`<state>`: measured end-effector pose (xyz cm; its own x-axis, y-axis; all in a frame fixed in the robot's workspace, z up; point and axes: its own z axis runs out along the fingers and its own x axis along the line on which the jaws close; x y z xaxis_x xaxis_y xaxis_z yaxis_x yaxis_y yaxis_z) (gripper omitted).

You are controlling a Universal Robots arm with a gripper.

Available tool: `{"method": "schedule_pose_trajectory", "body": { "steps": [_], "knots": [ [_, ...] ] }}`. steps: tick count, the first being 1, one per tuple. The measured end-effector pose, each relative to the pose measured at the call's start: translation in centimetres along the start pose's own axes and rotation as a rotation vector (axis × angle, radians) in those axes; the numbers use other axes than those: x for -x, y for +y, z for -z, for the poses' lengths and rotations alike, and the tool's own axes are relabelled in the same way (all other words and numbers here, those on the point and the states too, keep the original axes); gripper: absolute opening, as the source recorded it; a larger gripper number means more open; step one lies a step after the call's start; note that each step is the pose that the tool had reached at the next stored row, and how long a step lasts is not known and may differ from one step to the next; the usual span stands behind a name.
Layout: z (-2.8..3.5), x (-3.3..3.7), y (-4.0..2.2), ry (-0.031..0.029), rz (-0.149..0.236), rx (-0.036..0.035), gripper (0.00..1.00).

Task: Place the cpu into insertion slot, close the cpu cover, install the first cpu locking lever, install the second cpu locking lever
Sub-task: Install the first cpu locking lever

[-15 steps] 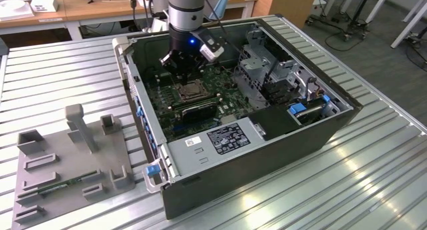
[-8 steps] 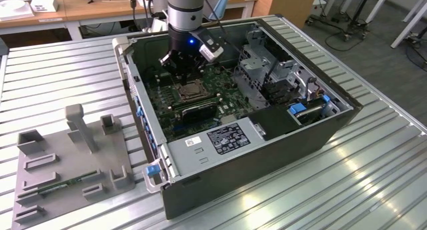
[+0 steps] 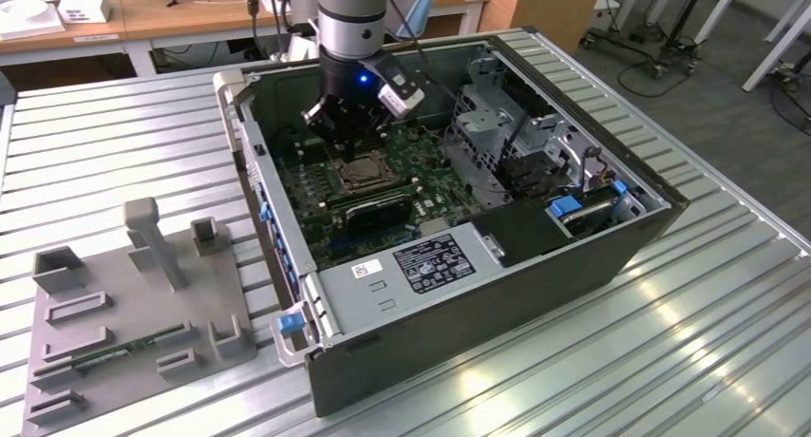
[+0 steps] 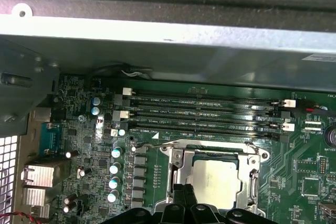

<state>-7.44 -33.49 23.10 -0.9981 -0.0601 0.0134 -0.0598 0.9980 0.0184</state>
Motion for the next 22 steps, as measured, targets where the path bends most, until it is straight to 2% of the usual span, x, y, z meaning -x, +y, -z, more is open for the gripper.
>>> {"method": "schedule_pose_trajectory", "body": {
  "steps": [9, 22],
  "knots": [
    [-0.01, -0.77, 0.05, -0.0051, 0.0, -0.0003, 0.11],
    [0.28, -0.79, 0.05, -0.0053, 0.0, -0.0002, 0.11]
  ]
}}
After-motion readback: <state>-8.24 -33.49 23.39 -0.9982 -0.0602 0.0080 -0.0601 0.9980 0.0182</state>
